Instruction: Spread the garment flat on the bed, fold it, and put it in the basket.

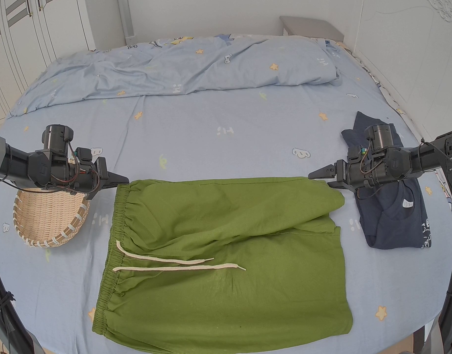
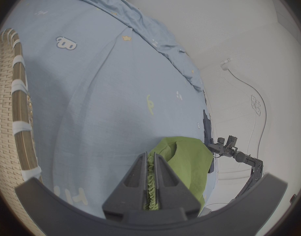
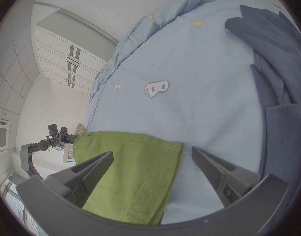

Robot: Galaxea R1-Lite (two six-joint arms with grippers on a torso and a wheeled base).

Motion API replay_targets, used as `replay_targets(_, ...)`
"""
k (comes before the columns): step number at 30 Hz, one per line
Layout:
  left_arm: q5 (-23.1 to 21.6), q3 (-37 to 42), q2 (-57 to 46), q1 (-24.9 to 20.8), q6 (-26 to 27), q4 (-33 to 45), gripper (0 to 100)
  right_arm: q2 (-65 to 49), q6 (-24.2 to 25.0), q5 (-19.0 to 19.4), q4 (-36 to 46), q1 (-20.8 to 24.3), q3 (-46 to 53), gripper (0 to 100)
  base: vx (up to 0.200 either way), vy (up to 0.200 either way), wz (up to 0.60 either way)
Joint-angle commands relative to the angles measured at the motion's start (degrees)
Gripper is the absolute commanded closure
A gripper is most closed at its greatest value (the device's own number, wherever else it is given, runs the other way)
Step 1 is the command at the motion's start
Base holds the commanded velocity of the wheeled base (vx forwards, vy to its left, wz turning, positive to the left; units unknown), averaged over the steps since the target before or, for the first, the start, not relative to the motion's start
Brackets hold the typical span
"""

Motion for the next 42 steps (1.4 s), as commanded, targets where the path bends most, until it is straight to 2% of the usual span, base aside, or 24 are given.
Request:
replay_targets(1,0.0,-0.1,0.0,0.1,0.0,0.0,100,0.3,0.1,0.0,0.3,0.1,0.1,0,0.000,0.000,0.00)
replay_targets(2,0.0,-0.1,0.0,0.1,0.0,0.0,100,0.3,0.1,0.0,0.3,0.1,0.1,0,0.000,0.000,0.00)
replay_targets(3,0.0,-0.1,0.0,0.1,0.0,0.0,100,0.3,0.1,0.0,0.3,0.1,0.1,100,0.000,0.000,0.00)
replay_targets(24,0.0,-0.6,0.0,0.7,0.0,-1.3,100,-3.3,0.4,-0.7,-1.3,0.1,0.4,100,0.000,0.000,0.00)
replay_targets(34,0.0,-0.4,0.1,1.6,-0.6,-5.6,100,-7.9,2.1,-0.8,-9.9,0.2,4.5,100,0.000,0.000,0.00)
replay_targets(42,2.9,-0.2,0.2,2.0,-0.6,-7.8,100,-6.9,2.1,-0.9,-12.0,0.2,0.3,100,0.000,0.000,0.00)
